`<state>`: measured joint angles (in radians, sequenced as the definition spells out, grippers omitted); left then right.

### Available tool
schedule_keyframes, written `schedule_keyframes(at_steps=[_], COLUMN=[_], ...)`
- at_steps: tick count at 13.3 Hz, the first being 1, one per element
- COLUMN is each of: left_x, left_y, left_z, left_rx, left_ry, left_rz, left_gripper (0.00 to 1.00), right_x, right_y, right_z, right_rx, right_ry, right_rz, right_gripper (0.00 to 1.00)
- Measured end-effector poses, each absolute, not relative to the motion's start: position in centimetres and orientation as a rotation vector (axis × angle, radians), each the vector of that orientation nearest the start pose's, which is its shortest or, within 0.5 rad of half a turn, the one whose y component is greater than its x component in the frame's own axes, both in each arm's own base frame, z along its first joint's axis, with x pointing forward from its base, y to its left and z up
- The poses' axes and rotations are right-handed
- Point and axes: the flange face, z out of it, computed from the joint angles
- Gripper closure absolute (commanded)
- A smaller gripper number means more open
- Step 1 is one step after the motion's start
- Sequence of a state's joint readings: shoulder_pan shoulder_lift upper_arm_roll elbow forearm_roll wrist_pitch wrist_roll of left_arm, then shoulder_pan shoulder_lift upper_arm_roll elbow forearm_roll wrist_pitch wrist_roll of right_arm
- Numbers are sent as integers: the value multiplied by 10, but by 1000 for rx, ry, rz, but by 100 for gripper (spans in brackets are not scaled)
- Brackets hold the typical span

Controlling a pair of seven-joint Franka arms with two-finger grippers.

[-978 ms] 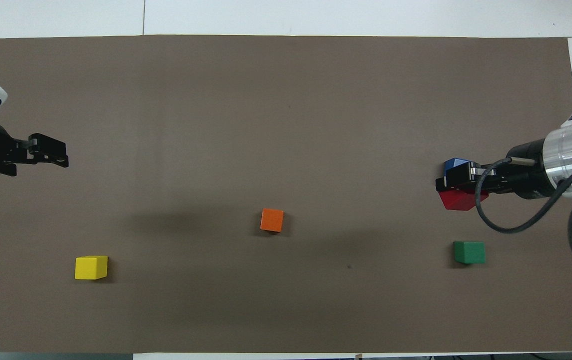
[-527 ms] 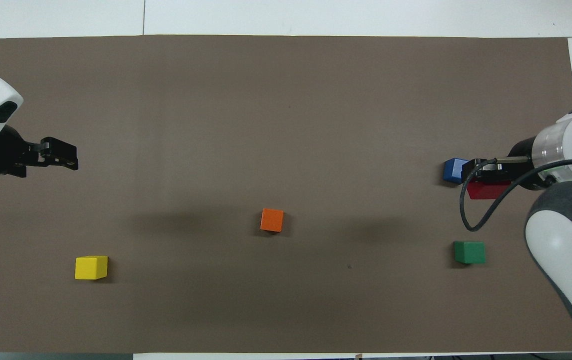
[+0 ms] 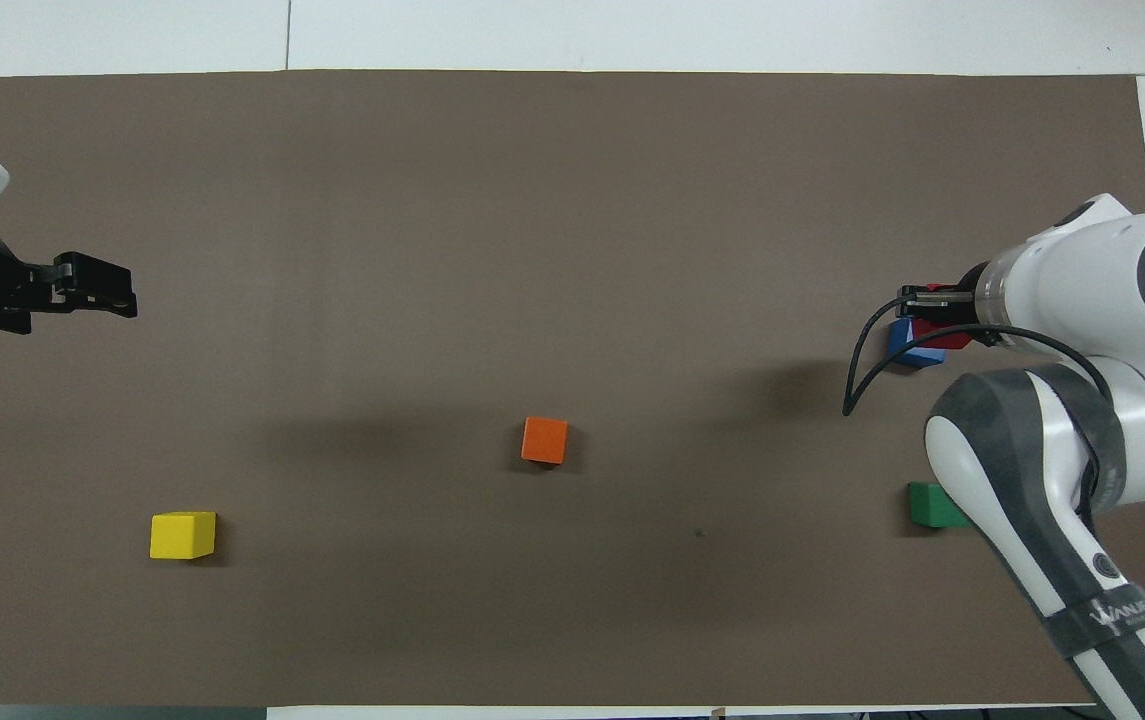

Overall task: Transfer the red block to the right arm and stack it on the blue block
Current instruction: 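Lower the red block onto the blue block with the right gripper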

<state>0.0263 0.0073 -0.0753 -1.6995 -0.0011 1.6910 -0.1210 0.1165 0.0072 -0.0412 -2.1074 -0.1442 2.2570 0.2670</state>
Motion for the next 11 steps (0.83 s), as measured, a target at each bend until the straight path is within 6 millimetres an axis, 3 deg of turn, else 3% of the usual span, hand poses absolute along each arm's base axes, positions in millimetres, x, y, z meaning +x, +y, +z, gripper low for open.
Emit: schedule_keyframes(at_steps=[5,8,11], left_x=[564,564,564], left_y=[-29,-28,-27], left_z=[574,576,578], left_rx=[-3142,-3142,-3143], left_ry=[4,40,49], left_rz=[59,57,51], left_gripper=[0,0,0], right_x=[558,548,544], right_y=[15,15,16], right_z=[395,374,366], right_rx=[-3192,-3174,-3170], right_ry=[225,215,210], right_rz=[-344,-392,-401], right_gripper=[100,100,100])
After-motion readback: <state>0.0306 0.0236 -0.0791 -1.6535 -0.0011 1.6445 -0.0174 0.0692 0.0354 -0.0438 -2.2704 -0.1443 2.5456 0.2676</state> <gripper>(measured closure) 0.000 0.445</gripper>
